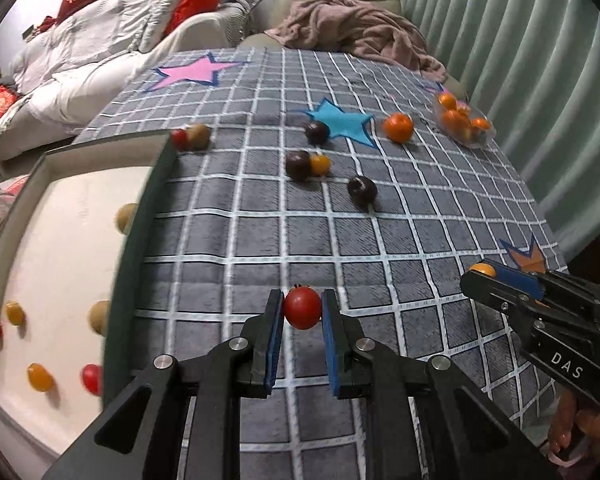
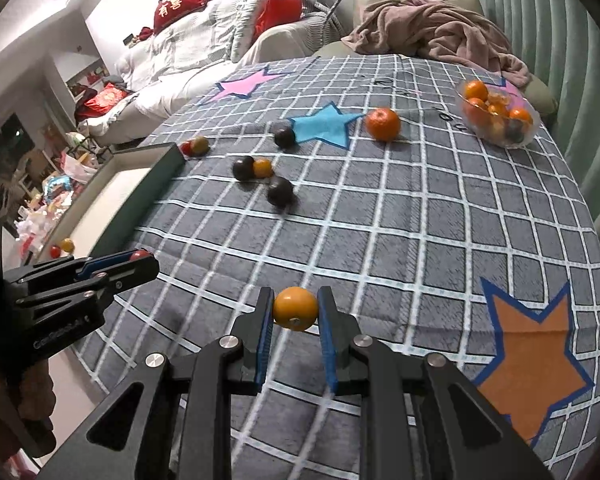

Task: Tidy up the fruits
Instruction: 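Carry the red and orange tomatoes over the white tray, then open both tools to drop the tomatoes into the tray, then move both open tools back toward the dark brown fruits, then grasp a dark brown fruit with the left tool while the right tool grasps another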

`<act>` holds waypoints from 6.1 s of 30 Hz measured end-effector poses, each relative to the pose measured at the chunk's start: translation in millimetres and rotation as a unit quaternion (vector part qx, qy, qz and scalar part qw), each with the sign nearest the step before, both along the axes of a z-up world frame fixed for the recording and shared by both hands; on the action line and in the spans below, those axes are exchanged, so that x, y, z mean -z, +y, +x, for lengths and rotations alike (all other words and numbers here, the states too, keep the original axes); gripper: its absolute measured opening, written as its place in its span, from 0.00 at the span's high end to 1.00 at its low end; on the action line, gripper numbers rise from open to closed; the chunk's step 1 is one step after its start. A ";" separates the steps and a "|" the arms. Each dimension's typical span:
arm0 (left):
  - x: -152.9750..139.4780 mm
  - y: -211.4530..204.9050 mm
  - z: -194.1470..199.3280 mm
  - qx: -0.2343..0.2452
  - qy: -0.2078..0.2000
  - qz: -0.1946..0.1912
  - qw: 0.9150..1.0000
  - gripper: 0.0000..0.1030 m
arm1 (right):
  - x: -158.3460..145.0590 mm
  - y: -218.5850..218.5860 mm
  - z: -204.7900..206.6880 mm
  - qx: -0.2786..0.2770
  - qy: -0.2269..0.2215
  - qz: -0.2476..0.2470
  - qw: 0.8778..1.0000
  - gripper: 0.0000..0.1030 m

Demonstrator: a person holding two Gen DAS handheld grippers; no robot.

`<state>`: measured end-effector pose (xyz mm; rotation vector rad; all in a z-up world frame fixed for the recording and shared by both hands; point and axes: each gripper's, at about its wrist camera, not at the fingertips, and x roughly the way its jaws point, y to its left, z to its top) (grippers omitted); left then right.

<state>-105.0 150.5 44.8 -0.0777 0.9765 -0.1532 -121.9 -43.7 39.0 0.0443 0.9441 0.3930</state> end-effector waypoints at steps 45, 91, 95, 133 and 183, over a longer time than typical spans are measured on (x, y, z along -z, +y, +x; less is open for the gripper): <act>23.7 190.2 1.0 -0.171 0.007 0.037 0.985 0.80 | 1.0 262.3 38.3 -0.182 0.030 -0.034 0.982 0.77; -17.2 91.1 0.1 -0.088 -0.038 0.074 0.993 0.15 | 29.7 76.7 65.8 0.035 0.027 -0.110 0.993 0.17; -19.2 71.1 7.4 -0.070 -0.038 0.083 0.993 0.15 | 31.6 75.5 72.8 0.035 0.022 -0.107 0.993 0.17; 33.5 -33.9 137.7 0.040 -0.008 0.110 0.993 0.29 | 27.5 26.2 93.3 0.011 -0.010 -0.001 1.000 0.57; 32.3 -16.1 42.8 0.003 0.005 0.051 0.999 0.74 | 25.7 36.4 67.1 -0.009 0.015 -0.006 1.000 0.72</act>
